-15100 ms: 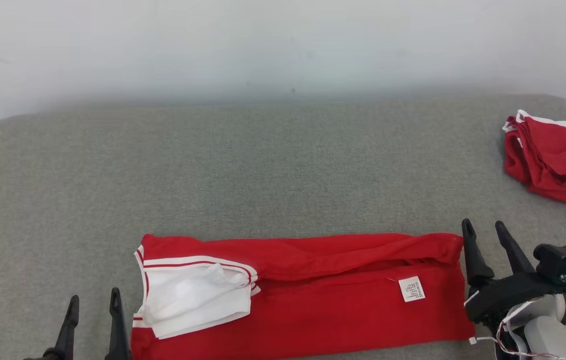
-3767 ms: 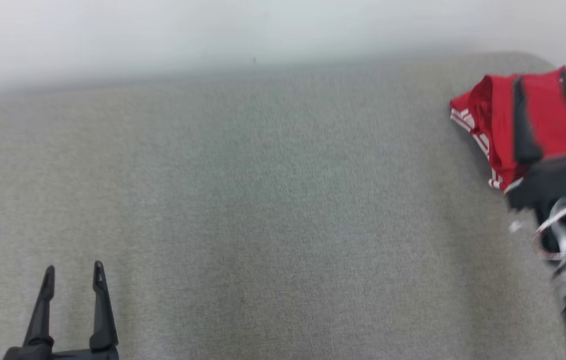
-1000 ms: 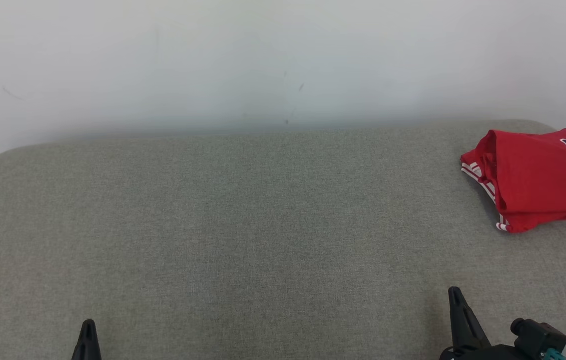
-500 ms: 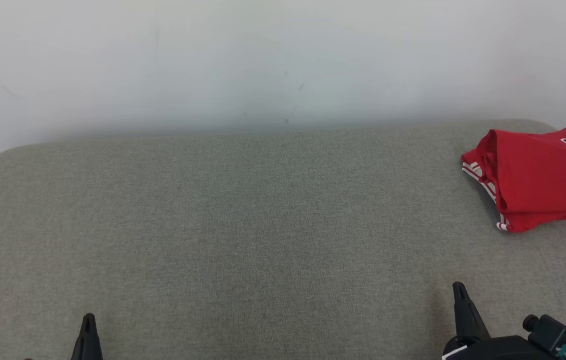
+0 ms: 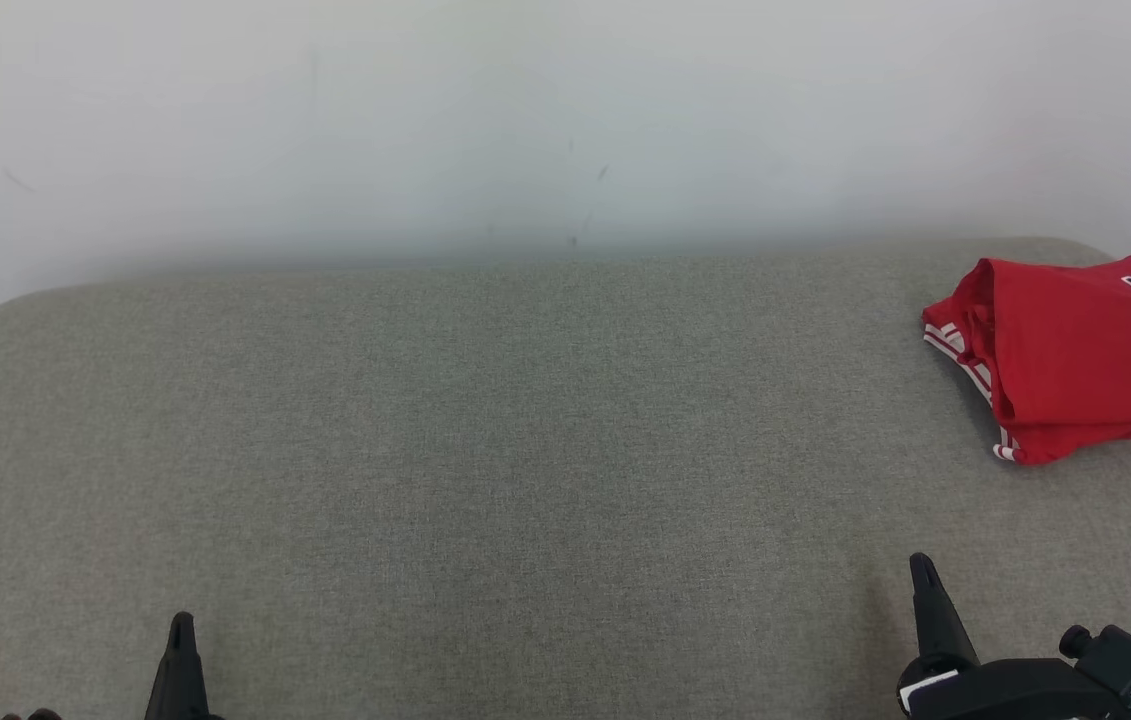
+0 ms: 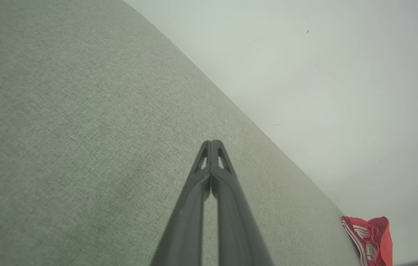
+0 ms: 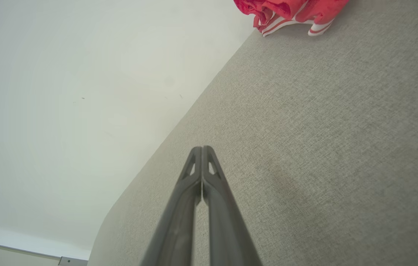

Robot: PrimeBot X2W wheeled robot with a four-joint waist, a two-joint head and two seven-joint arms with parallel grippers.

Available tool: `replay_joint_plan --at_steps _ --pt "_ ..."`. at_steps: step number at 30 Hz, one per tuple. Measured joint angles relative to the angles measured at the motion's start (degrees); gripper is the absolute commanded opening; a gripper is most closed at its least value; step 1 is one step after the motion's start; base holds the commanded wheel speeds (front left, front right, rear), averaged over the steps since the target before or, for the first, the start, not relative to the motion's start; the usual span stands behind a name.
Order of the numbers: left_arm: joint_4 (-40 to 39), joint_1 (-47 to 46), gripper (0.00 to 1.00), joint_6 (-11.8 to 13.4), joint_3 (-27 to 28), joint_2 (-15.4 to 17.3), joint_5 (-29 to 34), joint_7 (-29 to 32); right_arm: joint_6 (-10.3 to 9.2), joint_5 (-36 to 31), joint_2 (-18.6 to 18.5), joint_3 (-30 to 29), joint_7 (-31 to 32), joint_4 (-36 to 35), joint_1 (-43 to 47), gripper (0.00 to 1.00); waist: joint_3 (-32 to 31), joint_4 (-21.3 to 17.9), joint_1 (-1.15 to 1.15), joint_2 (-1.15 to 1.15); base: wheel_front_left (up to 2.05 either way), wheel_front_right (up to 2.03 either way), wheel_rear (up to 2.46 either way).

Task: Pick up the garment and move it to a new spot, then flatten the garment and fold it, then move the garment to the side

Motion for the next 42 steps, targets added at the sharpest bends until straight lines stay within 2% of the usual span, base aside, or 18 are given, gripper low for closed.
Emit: replay_joint_plan --at_steps 17,42 --pt "0.41 -1.60 0.00 -0.08 -0.13 0.01 -12.52 2.74 0.00 11.12 0.21 -0.79 2.92 -0.36 -1.09 0.00 0.11 0.05 0.00 0.00 0.00 0.00 0.00" --pt "0.81 -3.75 0.00 -0.52 -0.33 0.03 -27.16 6.28 0.00 24.77 0.48 -1.71 6.38 -0.99 -2.50 0.00 0.27 0.13 0.00 0.00 0.00 0.00 0.00"
